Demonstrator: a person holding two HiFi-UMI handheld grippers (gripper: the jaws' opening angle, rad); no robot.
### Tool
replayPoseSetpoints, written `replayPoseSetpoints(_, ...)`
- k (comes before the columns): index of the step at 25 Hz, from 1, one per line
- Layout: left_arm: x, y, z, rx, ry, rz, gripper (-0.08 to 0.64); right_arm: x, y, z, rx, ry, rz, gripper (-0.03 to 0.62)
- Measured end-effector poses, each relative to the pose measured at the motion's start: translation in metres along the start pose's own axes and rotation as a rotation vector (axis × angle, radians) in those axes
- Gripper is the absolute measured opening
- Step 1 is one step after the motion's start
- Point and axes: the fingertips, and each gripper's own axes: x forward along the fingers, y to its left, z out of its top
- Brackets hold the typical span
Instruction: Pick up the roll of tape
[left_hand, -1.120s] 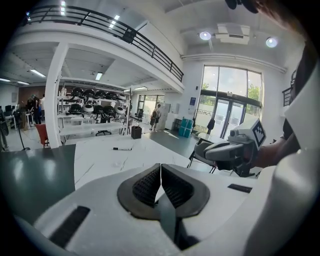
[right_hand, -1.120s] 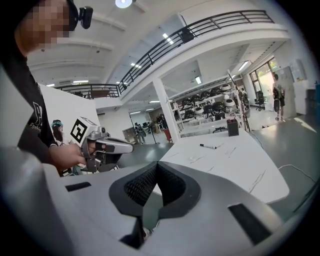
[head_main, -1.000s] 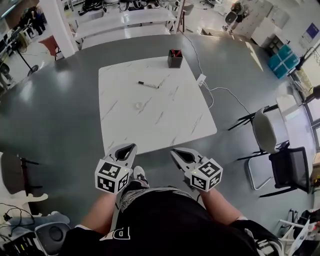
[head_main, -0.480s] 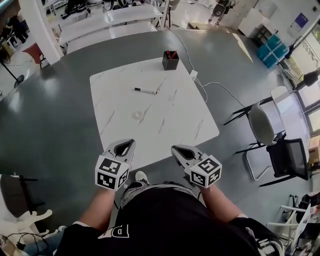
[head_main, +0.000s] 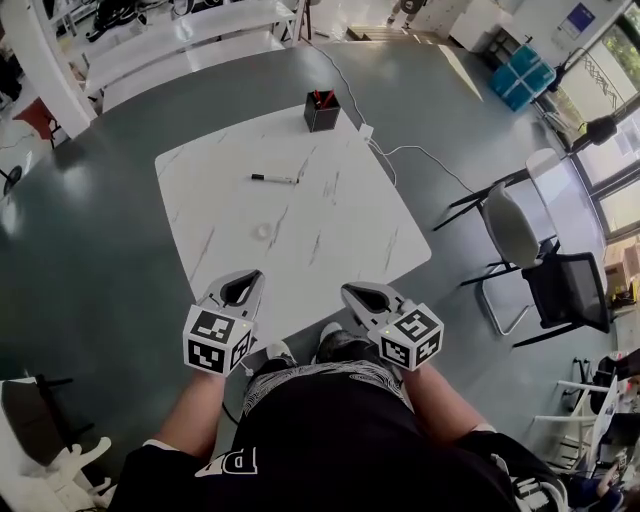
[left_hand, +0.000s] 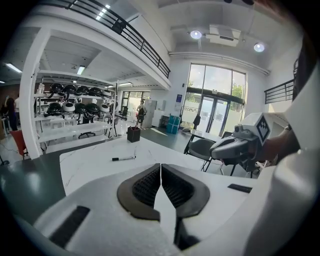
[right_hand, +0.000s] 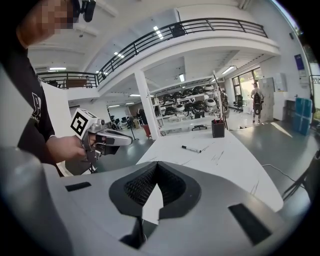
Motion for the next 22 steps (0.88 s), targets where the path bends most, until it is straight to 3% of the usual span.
replayPoseSetpoints(7, 0.016, 0.011, -0.005, -0.018, 0.017, 0.020, 0.021, 0.012, -0.012, -0.004, 0.011, 0.022, 0.016, 0.003)
replayPoseSetpoints(22, 0.062, 0.051, -0.010, -0.019, 0.108, 0.130, 0.021, 0.067, -0.044, 0.012, 0.005, 0.078, 0.153, 0.003)
